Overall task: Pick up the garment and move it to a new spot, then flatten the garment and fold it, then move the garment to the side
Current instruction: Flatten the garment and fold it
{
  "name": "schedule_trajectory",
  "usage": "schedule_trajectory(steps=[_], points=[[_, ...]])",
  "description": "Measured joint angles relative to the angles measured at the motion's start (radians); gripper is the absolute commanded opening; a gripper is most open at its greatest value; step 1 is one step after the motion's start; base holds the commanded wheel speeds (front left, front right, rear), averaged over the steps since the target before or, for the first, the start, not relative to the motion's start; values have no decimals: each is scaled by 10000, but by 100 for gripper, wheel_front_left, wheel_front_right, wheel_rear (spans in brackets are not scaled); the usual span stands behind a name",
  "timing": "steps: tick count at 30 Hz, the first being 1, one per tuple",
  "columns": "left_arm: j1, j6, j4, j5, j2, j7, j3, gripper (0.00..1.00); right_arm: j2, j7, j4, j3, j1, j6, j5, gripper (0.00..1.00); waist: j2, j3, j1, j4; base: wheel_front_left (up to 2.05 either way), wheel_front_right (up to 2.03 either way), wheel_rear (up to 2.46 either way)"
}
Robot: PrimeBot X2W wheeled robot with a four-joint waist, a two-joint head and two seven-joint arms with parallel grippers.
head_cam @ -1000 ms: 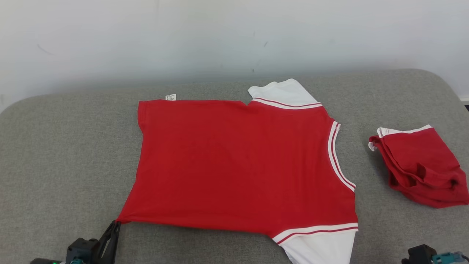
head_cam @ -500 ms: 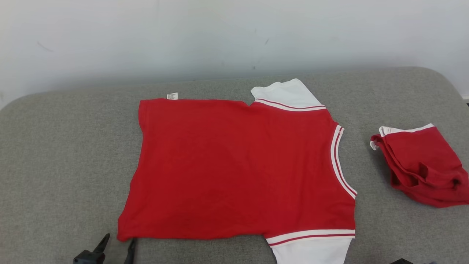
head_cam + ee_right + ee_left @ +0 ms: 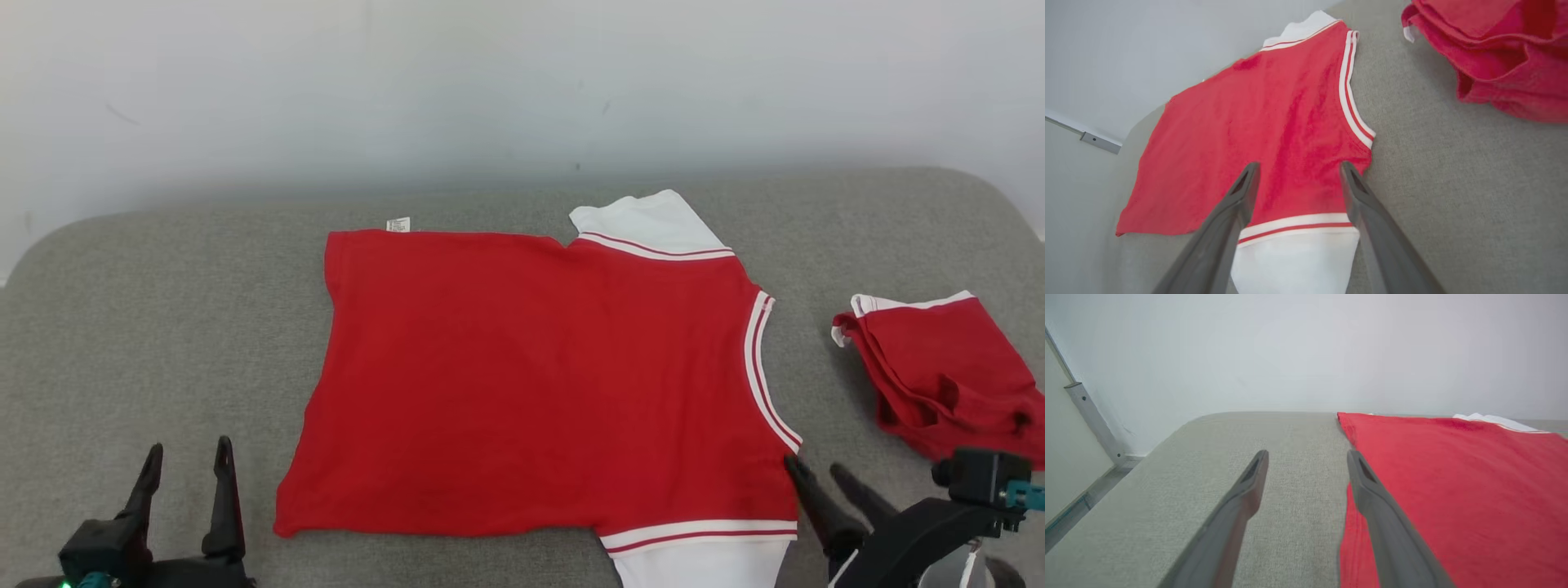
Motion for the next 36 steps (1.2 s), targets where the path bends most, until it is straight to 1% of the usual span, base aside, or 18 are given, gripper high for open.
schedule_trajectory(steps=[2,5,6,10,14,21,26,32,34,36], points=[[148,13,-508,-98,-226,-2,265,100,117,-591,-165,-27,-128,25,-222,100,0,-97,0,55,0,0,0],[452,13,-1064,-165,-430,0,389,100,219,-1461,-380,-36,-216,173,-606,100,0,-248,0,158,0,0,0],[615,12,-1386,-334,-560,-2,401,100,282,-1985,-531,-38,-269,178,-848,100,0,-356,-1,234,0,0,0],[845,12,-1820,-382,-740,-2,301,100,330,-2899,-754,-8,-446,194,-1461,100,0,-536,0,403,0,0,0],[1024,2,-2171,-387,-752,-2,67,100,453,-3628,-740,8,-686,209,-1760,100,0,-707,-1,545,0,0,0],[1215,-6,-2661,-247,-667,2,-228,100,512,-4326,-399,42,-759,330,-1919,100,0,-942,-1,735,0,0,0],[1658,-6,-2769,-236,-545,194,-265,100,529,-4600,-173,-36,-714,370,-1941,100,-1,-1001,-2,766,0,0,0],[1788,-6,-3001,-224,-458,468,-336,100,566,-4859,-2,-35,-632,447,-1941,100,-1,-962,-1,730,0,0,0],[1788,-92,-3120,-228,-441,502,-351,100,591,-4915,100,-15,-541,458,-1941,100,0,-938,-2,716,0,0,0],[1788,-90,-3214,-228,-433,587,-368,100,598,-4955,132,2,-539,491,-1941,100,-1,-910,-2,704,0,0,0]])
